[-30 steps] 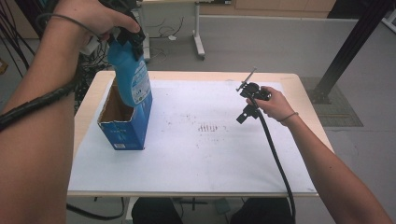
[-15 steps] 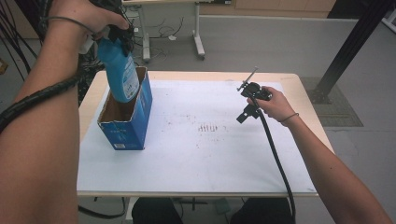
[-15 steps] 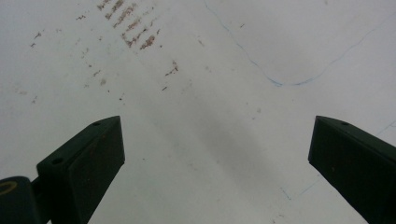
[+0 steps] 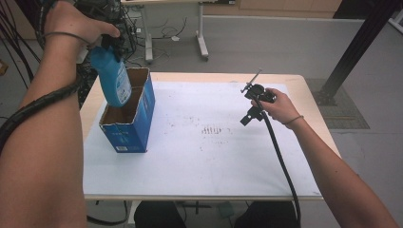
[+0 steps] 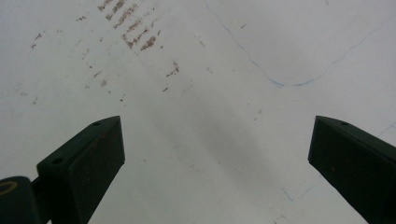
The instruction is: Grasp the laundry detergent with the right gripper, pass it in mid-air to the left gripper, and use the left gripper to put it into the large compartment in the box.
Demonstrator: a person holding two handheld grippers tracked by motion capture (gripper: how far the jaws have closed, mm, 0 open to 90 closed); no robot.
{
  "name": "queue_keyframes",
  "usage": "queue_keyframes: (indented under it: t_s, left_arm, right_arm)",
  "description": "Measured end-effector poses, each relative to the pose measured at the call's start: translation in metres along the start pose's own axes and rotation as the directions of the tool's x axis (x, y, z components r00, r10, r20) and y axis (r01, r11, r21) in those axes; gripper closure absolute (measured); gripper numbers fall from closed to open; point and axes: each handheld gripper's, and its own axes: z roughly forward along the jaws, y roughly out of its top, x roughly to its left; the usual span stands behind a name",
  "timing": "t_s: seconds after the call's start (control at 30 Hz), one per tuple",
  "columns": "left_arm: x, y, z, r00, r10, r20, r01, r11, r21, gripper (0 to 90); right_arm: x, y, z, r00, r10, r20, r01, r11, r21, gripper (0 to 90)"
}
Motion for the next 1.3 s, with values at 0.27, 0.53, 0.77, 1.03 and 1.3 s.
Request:
queue_keyframes:
  t_s: [0.27,0.53,0.77,1.03,1.3]
  left_arm:
    - [0.006,-0.003,0.018,0.9994,-0.03,0.015,0.03,0.9994,0.018,37.8]
    - [0.006,-0.006,0.043,0.9993,-0.033,0.019,0.032,0.9989,0.035,37.7]
    - [0.004,-0.008,0.062,0.9989,-0.039,0.025,0.037,0.998,0.05,37.7]
    - [0.003,-0.01,0.085,0.9989,-0.04,0.026,0.038,0.9974,0.062,37.7]
    - [0.006,-0.016,0.107,0.9979,-0.053,0.038,0.051,0.997,0.059,37.7]
  right_arm:
    - [0.0,0.0,0.001,1.0,0.002,-0.005,-0.002,1.0,0.001,3.4]
    - [0.001,0.0,0.003,0.9999,0.006,-0.011,-0.006,1.0,0.0,3.5]
    - [-0.001,0.0,0.005,0.9998,0.01,-0.018,-0.01,1.0,0.003,3.5]
    - [-0.004,-0.002,0.008,0.9995,0.019,-0.024,-0.019,1.0,0.007,3.7]
    - [-0.006,-0.005,0.011,0.9993,0.025,-0.029,-0.025,1.0,0.01,3.7]
